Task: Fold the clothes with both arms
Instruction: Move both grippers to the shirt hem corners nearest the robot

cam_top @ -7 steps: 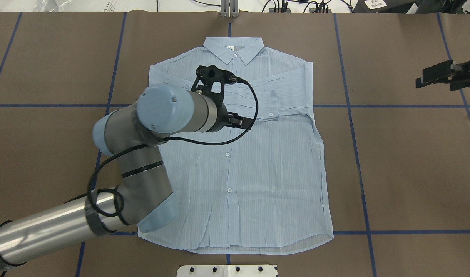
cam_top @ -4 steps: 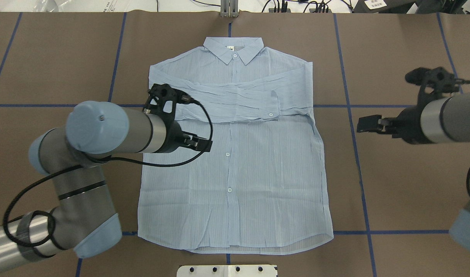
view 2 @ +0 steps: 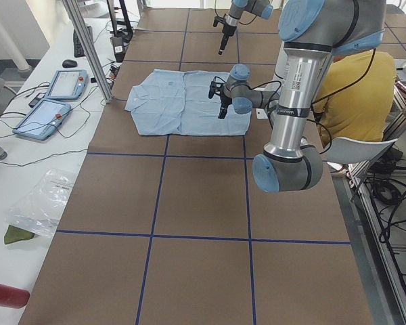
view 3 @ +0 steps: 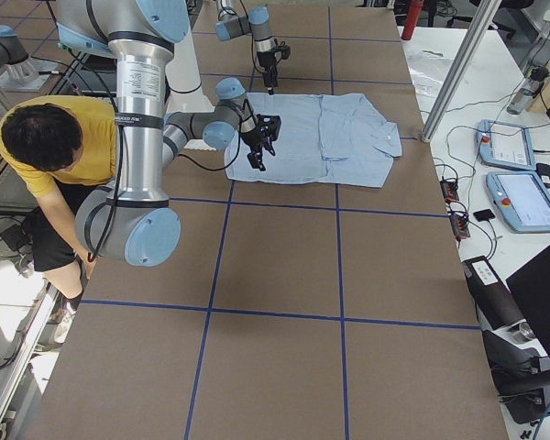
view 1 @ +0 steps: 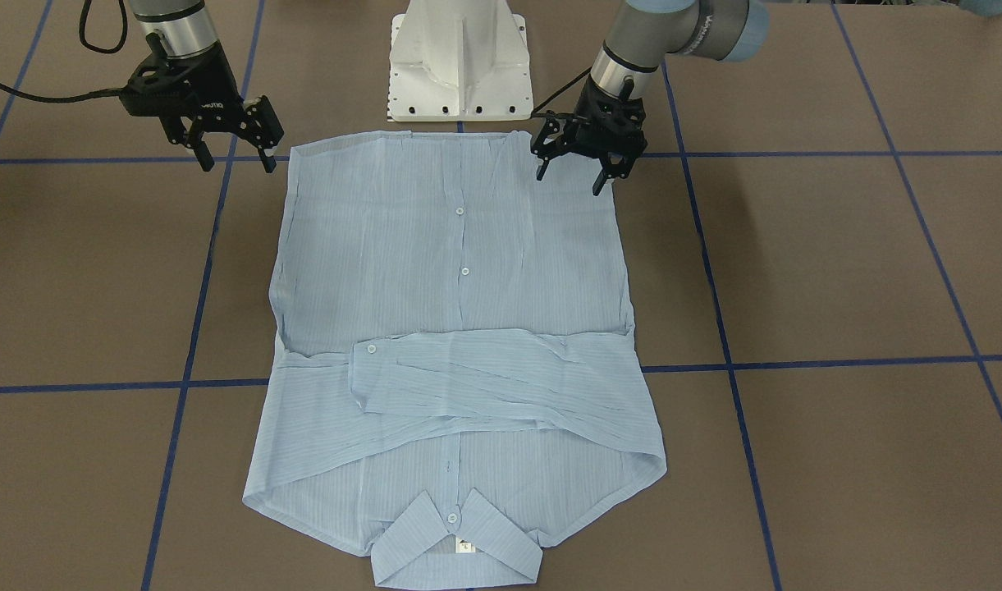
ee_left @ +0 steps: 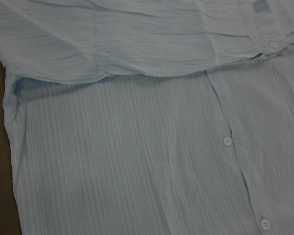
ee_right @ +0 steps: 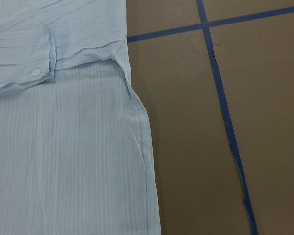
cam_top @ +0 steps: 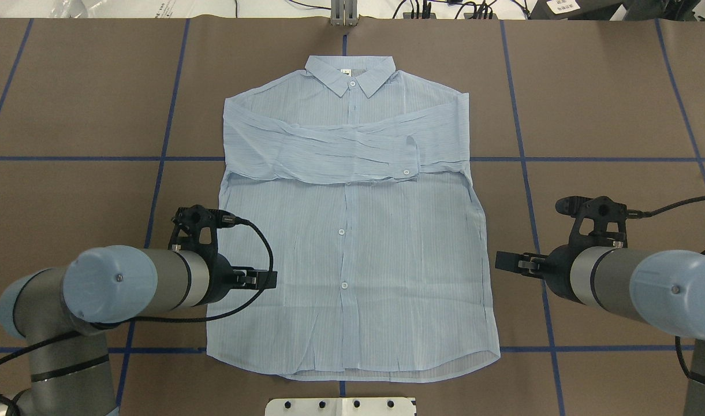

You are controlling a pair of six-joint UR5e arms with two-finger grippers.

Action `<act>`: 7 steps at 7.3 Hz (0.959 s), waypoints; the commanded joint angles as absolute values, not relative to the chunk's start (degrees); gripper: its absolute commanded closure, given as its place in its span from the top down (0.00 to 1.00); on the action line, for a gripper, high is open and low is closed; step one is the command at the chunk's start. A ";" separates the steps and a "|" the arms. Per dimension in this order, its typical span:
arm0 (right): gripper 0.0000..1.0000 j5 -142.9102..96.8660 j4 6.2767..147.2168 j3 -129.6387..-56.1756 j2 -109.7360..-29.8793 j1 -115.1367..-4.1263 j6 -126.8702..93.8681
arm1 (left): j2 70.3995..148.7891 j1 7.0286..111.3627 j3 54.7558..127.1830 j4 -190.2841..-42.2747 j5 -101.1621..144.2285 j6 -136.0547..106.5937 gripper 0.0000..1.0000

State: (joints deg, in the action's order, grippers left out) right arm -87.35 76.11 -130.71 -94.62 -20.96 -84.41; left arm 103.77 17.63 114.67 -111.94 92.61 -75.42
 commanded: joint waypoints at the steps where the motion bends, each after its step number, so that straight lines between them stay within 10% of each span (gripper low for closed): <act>1: 1.00 -86.66 76.03 -130.96 -95.27 -19.86 -85.08 | 99.51 13.02 115.13 -111.53 90.54 -81.03 0.92; 5: 1.00 -86.66 75.94 -130.96 -95.27 -19.78 -85.08 | 98.88 10.90 116.81 -104.50 90.53 -81.30 0.91; 7: 1.00 -86.66 75.94 -130.96 -95.19 -19.69 -85.08 | 98.88 9.32 116.72 -104.33 90.44 -81.30 0.70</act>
State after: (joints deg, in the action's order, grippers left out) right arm -86.66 75.95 -130.95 -95.22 -19.73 -85.08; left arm 98.91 10.17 116.70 -104.58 90.47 -81.28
